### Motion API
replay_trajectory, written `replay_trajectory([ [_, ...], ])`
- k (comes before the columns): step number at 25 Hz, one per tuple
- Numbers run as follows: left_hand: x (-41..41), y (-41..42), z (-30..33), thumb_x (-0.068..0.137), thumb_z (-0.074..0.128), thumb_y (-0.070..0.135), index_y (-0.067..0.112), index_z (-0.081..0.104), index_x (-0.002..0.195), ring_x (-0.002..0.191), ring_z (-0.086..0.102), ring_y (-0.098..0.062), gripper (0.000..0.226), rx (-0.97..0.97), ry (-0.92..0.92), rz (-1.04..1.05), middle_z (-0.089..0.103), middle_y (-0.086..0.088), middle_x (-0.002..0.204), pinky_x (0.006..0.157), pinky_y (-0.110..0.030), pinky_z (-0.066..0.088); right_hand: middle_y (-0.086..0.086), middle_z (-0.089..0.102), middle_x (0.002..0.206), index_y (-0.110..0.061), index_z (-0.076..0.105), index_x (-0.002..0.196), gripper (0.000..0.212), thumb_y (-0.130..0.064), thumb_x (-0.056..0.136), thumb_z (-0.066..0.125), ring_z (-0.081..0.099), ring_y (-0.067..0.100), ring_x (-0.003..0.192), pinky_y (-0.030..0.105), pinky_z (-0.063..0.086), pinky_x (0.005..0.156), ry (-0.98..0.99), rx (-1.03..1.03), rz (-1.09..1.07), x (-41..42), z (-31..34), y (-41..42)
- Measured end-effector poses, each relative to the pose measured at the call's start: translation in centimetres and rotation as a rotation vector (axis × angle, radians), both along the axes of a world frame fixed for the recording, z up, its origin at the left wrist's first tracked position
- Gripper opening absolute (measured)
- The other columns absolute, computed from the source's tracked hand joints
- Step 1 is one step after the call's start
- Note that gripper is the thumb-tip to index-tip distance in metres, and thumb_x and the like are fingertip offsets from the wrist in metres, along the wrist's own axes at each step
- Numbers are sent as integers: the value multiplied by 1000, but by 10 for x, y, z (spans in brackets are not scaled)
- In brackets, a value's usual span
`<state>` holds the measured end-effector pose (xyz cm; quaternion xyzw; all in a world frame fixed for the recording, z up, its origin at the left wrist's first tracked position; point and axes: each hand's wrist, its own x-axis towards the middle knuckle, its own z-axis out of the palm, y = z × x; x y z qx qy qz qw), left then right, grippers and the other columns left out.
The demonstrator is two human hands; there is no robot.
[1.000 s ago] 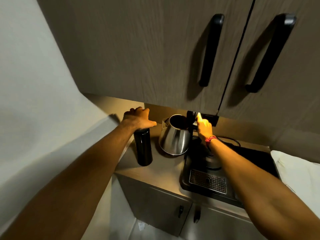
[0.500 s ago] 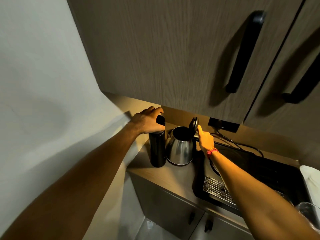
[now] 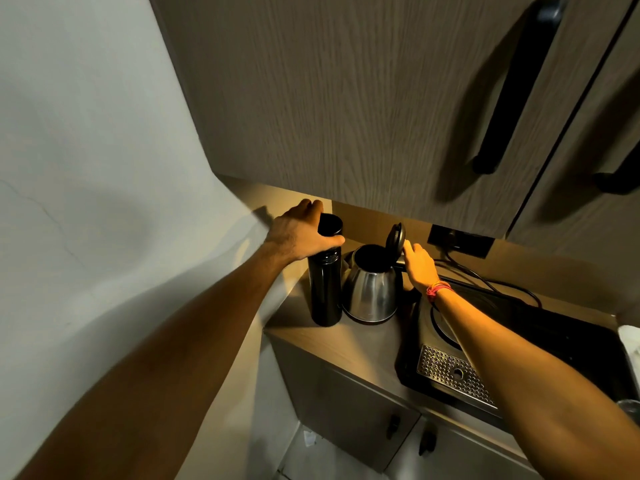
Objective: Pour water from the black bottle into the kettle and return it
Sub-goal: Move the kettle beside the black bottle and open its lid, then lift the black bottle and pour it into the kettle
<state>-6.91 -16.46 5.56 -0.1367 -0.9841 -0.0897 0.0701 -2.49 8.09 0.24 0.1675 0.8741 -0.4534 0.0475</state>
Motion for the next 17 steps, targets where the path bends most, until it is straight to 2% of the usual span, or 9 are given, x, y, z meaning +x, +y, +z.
replay_trajectory([
  [1,1,1,0,74,54,81,17,45,131,109,60,-27,86,54,65,25,57,-6,123,80,-35,51,30,51,131,1,50,126,47,-34,101,30,50,43,119,49,40,102,24,37,-13,-3,0,-2],
  [2,3,-2,-1,75,53,82,15,47,130,105,63,-27,86,110,129,54,60,-7,119,76,-33,51,28,53,127,0,50,124,46,-34,101,28,51,43,115,49,41,98,61,-57,-57,-16,-12,0],
  [4,7,-13,-6,78,55,79,12,48,126,96,67,-29,82,193,198,137,62,-10,111,70,-30,51,26,55,127,2,51,124,48,-35,101,29,52,41,116,49,41,100,45,-124,-107,-11,-6,-4],
  [6,14,-31,-20,82,58,73,9,47,126,96,68,-34,78,225,163,226,60,-14,113,70,-35,54,23,54,132,0,49,129,46,-31,102,29,52,38,121,47,41,104,90,-100,-72,-4,-2,-7],
  [10,35,-63,-73,85,63,60,6,47,127,101,65,-37,71,84,108,168,56,-15,119,73,-40,56,25,56,125,1,52,116,35,-22,104,27,54,34,112,46,42,103,149,-77,17,-1,3,-9],
  [13,44,-72,-109,84,66,55,10,44,135,111,61,-38,72,-57,-97,110,52,-14,130,79,-44,53,24,52,112,4,51,104,22,-6,102,31,54,28,111,38,44,102,66,-49,-11,12,-5,-3],
  [15,48,-70,-129,82,71,51,13,44,137,116,58,-39,73,-93,-238,117,51,-14,132,84,-48,52,20,45,96,2,45,79,24,7,98,31,51,21,95,15,42,79,-31,-41,-49,18,-14,2],
  [16,51,-67,-141,82,74,48,13,45,138,117,57,-39,72,-89,-283,124,52,-14,132,87,-48,52,18,41,93,-1,41,75,28,9,98,29,42,23,87,14,37,66,-50,-29,-34,19,-13,1],
  [17,54,-63,-152,82,76,45,13,45,139,119,56,-39,72,-77,-325,132,52,-16,133,90,-47,52,20,38,91,2,40,80,23,9,99,29,35,28,84,19,37,63,-45,-37,-7,16,-10,1],
])
